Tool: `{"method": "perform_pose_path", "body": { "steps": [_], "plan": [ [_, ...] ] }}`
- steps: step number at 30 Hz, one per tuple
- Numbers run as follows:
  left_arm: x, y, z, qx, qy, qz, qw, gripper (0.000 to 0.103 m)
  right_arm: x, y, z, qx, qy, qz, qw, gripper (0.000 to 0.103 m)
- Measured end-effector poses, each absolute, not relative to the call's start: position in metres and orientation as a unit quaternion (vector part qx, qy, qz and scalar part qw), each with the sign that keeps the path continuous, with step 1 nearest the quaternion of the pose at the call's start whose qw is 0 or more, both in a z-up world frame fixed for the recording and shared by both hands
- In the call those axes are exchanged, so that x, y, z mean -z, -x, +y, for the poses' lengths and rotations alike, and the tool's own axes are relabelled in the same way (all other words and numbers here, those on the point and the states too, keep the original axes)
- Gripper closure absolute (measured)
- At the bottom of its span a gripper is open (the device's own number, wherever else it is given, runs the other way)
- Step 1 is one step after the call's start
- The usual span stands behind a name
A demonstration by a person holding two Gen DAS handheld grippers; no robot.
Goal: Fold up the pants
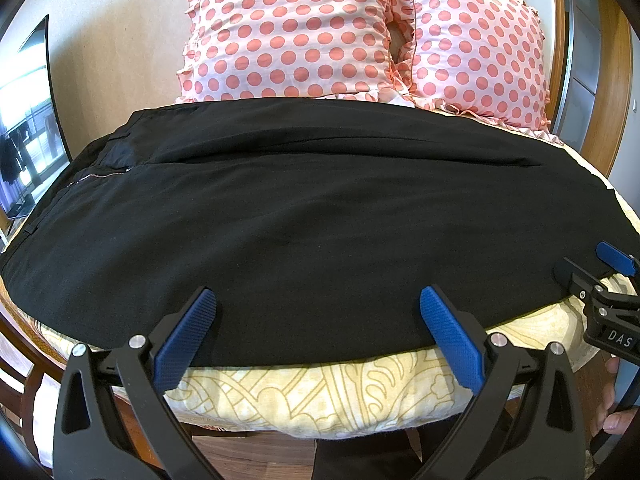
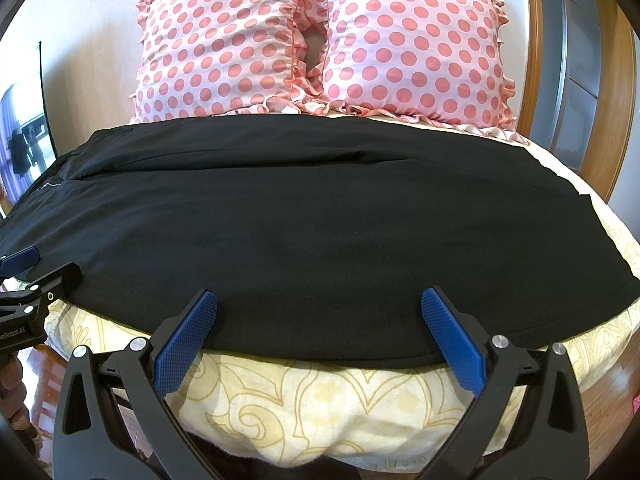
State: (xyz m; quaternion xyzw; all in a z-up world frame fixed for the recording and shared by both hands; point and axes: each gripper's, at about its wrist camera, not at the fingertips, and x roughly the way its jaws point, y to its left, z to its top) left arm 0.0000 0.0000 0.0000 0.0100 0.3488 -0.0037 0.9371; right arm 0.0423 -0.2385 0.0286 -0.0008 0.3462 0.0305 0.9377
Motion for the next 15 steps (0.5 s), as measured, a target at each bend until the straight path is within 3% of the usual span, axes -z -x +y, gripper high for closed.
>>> {"method": "perform_pose_path", "body": {
  "steps": [15],
  "plan": [
    [0.0, 0.0001, 0.0, 0.004, -0.01, 0.349, 0.937, 0.002, -0.0297, -0.0425, -0.238, -0.031, 0.001, 0.345, 0.938, 0.001]
  ]
}}
